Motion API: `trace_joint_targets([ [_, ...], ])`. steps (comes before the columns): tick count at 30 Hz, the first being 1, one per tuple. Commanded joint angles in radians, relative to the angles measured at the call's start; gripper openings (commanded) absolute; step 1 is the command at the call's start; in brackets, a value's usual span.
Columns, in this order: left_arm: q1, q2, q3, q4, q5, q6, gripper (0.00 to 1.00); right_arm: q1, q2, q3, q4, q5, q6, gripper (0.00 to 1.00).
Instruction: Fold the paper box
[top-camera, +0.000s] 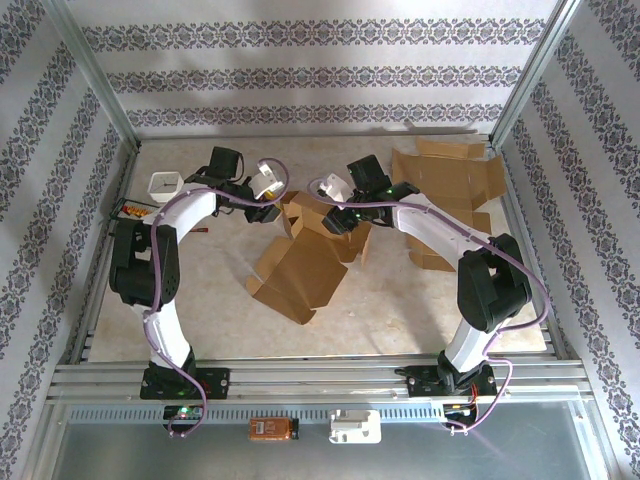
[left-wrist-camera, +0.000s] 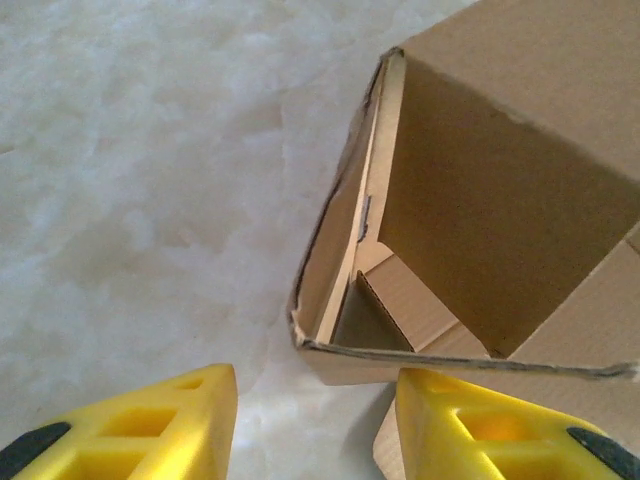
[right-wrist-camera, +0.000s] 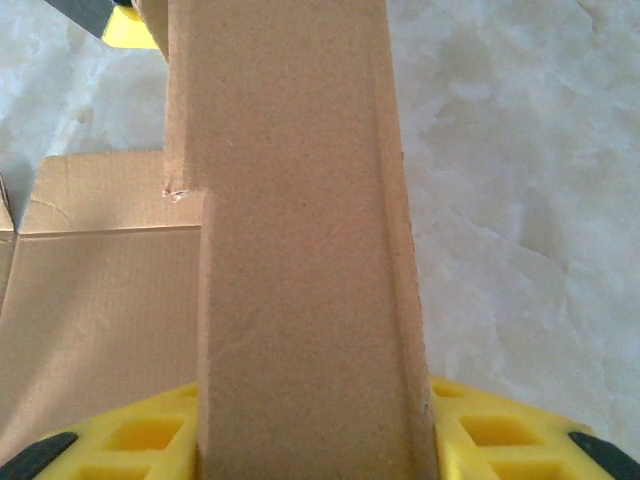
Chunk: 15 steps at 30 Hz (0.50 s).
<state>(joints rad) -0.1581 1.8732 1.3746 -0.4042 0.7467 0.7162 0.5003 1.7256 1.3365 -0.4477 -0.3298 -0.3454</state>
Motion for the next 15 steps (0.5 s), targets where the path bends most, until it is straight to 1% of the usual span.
trace_joint_targets([
  [1,-0.022,0.033,0.036,-0.068,0.071,0.042,0.42,0.009,0.012,0.032,-0.028,-0.003,-0.020,0.44],
  [3,-0.032,0.040,0.039,-0.063,0.084,0.033,0.41,0.009,0.016,0.036,-0.029,-0.003,-0.020,0.44],
  [12,-0.076,0.040,0.025,-0.061,0.123,0.009,0.42,0.012,0.030,0.049,-0.037,0.003,-0.024,0.43],
  [15,-0.079,0.029,0.009,-0.049,0.142,0.000,0.42,0.014,0.034,0.048,-0.037,0.030,-0.031,0.44],
])
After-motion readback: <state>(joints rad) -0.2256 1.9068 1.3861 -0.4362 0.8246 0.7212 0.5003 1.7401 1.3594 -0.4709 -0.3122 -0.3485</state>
